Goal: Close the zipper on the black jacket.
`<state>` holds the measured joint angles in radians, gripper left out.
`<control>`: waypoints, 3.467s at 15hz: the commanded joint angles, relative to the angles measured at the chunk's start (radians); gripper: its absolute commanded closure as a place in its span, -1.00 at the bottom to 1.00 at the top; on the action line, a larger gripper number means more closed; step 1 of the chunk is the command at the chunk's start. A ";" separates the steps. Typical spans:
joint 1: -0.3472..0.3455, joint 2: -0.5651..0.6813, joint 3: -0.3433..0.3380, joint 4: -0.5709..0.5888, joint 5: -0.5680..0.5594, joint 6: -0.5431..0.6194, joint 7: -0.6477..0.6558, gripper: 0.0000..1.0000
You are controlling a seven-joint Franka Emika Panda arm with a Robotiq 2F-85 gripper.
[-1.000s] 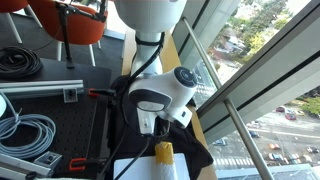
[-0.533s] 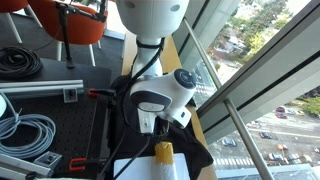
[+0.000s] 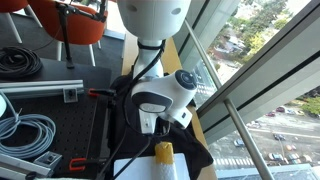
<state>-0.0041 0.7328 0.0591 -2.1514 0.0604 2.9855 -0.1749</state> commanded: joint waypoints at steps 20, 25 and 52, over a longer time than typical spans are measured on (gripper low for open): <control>0.091 0.000 -0.054 0.000 -0.076 0.016 0.074 0.96; 0.160 0.010 -0.068 -0.001 -0.094 0.022 0.098 0.96; 0.309 -0.030 -0.022 0.002 -0.097 0.017 0.175 0.96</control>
<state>0.2948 0.7281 0.0174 -2.1371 -0.0158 2.9859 -0.0357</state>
